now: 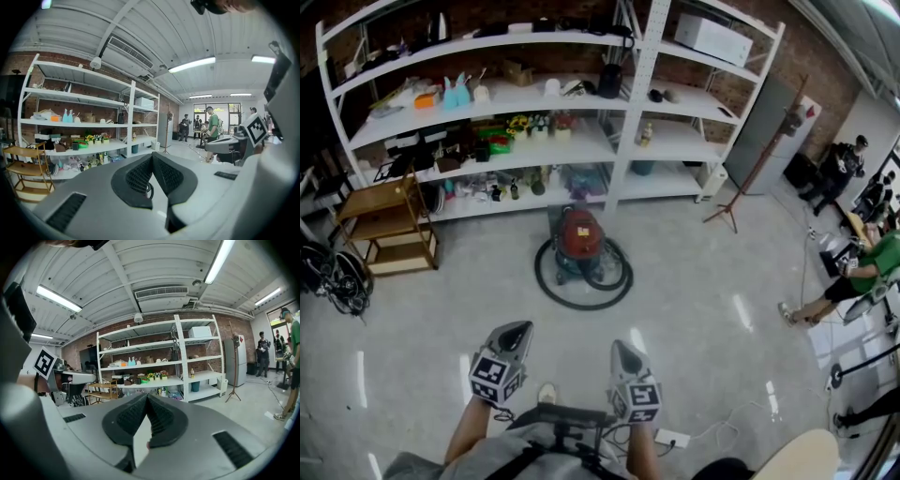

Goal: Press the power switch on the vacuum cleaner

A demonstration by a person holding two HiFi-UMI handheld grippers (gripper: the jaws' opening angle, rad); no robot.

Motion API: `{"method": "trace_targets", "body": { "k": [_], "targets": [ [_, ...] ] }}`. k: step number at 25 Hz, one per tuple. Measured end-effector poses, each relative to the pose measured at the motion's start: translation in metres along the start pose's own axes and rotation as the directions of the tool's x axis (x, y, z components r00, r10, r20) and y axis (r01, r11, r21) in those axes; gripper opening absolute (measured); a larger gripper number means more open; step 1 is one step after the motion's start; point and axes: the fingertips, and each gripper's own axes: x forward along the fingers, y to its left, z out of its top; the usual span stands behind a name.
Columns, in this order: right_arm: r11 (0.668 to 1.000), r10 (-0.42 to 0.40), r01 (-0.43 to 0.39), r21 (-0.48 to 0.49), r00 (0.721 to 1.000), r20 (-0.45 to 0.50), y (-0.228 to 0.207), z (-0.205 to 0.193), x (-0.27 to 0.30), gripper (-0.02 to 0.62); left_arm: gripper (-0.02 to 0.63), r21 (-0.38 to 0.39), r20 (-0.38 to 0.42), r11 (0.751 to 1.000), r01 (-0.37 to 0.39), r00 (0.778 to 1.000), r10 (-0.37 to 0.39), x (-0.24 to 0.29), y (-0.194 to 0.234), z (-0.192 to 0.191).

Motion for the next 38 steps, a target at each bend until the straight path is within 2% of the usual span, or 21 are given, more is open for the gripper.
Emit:
{"method": "trace_targets", "body": {
  "k": [14,20,29,38],
  "targets": [
    [0.999,-0.048,0.048,-0.007,0.999,-0.004,0.004,0.025,0.086,0.012,0.008,0.007,-0.007,0.998,0.064,0.998,-0.064,0.056,0.076,0.012],
    [0.998,-0.055,0.055,-0.007,0.998,0.000,0.006,0.035,0.124,0.012,0.008,0.014,-0.004,0.998,0.065,0.998,-0.065,0.081,0.111,0.017],
    [0.998,-0.061,0.061,-0.013,0.998,-0.006,-0.001,0.047,0.159,0.012,0.008,-0.001,-0.009,0.998,0.069,0.998,-0.069,0.106,0.137,0.021],
    [0.999,-0.046,0.046,-0.009,0.999,-0.016,-0.032,0.055,0.205,0.012,0.008,-0.006,-0.027,0.999,0.048,0.998,-0.048,0.153,0.158,0.026]
  ]
}}
